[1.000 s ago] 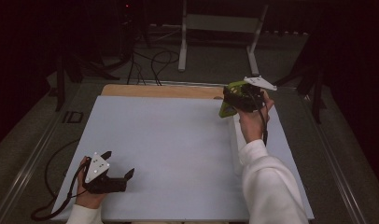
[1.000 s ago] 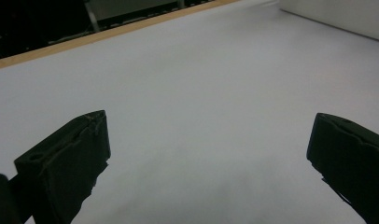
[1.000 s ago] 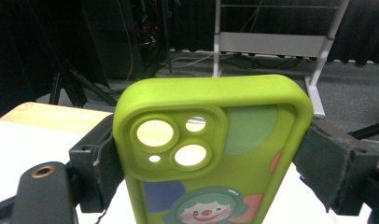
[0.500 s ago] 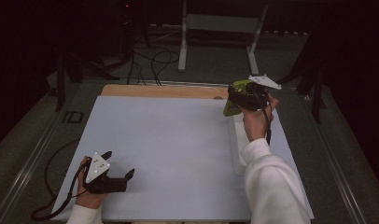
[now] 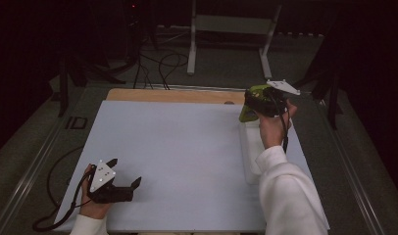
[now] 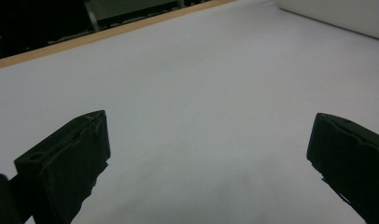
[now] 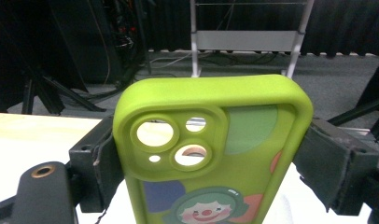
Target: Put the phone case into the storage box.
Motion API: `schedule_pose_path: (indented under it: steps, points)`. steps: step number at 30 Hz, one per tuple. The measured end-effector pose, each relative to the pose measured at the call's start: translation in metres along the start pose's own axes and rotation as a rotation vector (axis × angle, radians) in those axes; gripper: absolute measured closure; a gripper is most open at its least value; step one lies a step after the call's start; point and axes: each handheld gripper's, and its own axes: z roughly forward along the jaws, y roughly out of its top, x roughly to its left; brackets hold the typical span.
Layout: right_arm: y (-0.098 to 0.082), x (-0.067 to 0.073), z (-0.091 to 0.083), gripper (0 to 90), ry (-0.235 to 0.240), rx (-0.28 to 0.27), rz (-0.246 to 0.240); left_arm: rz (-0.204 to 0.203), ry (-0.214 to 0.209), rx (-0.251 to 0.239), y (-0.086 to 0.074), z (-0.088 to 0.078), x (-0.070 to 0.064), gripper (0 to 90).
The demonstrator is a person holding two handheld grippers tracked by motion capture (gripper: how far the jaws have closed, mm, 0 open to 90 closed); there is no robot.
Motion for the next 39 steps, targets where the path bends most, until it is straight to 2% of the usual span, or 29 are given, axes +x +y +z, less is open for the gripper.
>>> schedule_pose_path:
  steps: [24,39]
  points:
    - [-0.005,-0.017,0.004,16.3,-0.058,0.008,0.03,-0.002,0.003,-0.006,0.0,-0.001,0.0,0.1]
    - [-0.01,-0.023,0.012,16.3,-0.073,0.022,0.042,0.001,0.003,-0.007,0.0,-0.001,0.001,0.1]
